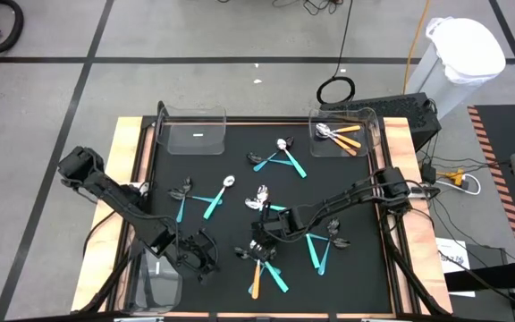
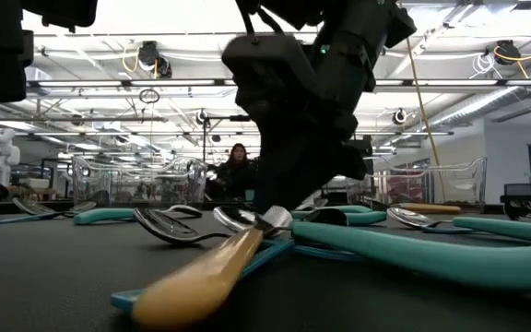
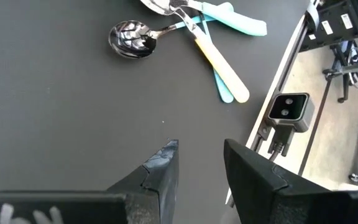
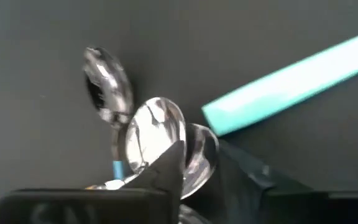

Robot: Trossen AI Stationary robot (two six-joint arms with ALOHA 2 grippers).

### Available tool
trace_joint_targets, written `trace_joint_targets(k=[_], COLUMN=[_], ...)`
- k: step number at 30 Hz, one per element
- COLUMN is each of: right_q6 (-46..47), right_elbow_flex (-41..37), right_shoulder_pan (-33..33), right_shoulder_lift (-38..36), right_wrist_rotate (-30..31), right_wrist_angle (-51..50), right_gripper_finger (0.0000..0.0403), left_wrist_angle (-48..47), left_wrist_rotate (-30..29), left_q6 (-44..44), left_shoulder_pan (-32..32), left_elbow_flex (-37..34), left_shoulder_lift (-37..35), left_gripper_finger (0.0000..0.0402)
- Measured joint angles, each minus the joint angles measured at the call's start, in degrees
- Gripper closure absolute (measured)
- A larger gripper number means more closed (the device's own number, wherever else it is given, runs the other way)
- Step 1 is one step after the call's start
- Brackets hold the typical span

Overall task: Sort silverware by color (type)
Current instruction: Put the yellow spoon into the top right transparent bin

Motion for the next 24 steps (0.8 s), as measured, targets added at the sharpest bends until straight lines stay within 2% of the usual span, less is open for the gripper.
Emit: trace_joint_targets(k=[3, 5, 12, 18, 21, 24], right_q6=[0.3, 0.5, 1.9, 0.7, -0.3, -1.6], right_elbow_flex=[0.0, 0.1, 0.1, 0.1, 0.1, 0.1], right_shoulder_pan=[0.0, 0.0, 0.0, 0.0, -0.1, -0.6], right_shoulder_lift=[0.0, 0.0, -1.3, -6.3, -9.2, -10.8], right_wrist_rotate=[-2.6, -3.6, -2.3, 1.0, 1.5, 2.3], right_wrist_angle=[0.2, 0.7, 0.2, -1.1, -6.0, -16.8], right_gripper_finger=[0.0375, 0.0393, 0.0398, 0.0400, 0.0401, 0.0401], left_wrist_angle=[-0.1, -0.3, -0.4, -0.4, -0.4, -0.5], left_wrist_rotate=[0.0, 0.0, -0.5, -0.8, -0.8, -1.1], left_q6=[0.1, 0.3, 0.4, 0.4, 0.4, 0.4], left_shoulder_pan=[0.1, 0.3, 0.7, 0.7, 0.7, 0.7], left_elbow_flex=[0.0, 0.0, 0.0, 0.0, 0.0, 0.0], left_shoulder_lift=[0.0, 0.0, 0.0, 0.0, 0.0, 0.0], left_gripper_finger=[0.0272, 0.0272, 0.0272, 0.0272, 0.0272, 0.0272])
